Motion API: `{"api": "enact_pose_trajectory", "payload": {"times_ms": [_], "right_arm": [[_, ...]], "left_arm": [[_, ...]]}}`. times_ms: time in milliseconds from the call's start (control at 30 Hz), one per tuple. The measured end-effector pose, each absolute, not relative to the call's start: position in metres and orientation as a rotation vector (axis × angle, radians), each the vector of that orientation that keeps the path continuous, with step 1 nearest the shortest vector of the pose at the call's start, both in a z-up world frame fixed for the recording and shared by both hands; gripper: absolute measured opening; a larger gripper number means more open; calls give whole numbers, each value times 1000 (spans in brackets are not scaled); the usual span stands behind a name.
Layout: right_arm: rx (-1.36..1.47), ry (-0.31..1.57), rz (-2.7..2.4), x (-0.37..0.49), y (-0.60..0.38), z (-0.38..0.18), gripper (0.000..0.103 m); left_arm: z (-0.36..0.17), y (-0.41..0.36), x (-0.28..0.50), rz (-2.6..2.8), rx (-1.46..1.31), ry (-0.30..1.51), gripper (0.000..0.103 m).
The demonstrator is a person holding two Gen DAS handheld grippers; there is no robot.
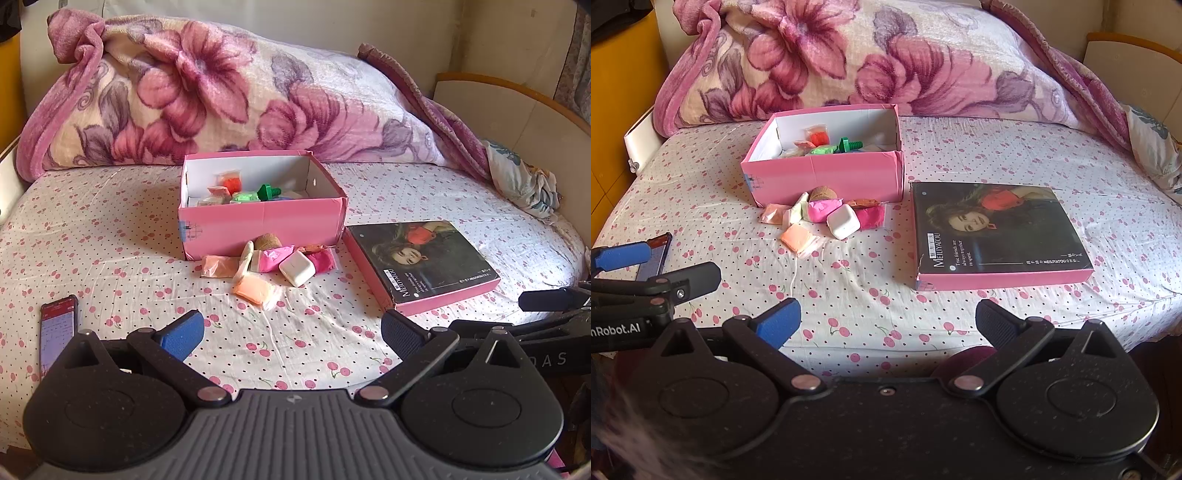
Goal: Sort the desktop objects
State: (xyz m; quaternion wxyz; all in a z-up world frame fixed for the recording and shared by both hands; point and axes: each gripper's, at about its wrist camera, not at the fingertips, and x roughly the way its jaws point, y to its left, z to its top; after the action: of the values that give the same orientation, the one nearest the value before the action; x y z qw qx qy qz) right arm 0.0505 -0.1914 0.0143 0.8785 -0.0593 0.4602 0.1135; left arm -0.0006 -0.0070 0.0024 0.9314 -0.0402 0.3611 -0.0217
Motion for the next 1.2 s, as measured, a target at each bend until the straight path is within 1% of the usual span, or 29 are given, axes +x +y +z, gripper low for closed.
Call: {"api": "enact_pose_trajectory", "payload": {"times_ms": [200,333,1200], "right_arm": [[-123,959,236,51,-192,14,102],[-124,958,237,51,-193,15,102],[-130,946,233,49,-195,20,102]], "left_arm": [[2,-15,0,-39,-79,736,103],[4,-6,0,-52,-78,739,102],[9,-6,0,-58,-74,733,103]]}}
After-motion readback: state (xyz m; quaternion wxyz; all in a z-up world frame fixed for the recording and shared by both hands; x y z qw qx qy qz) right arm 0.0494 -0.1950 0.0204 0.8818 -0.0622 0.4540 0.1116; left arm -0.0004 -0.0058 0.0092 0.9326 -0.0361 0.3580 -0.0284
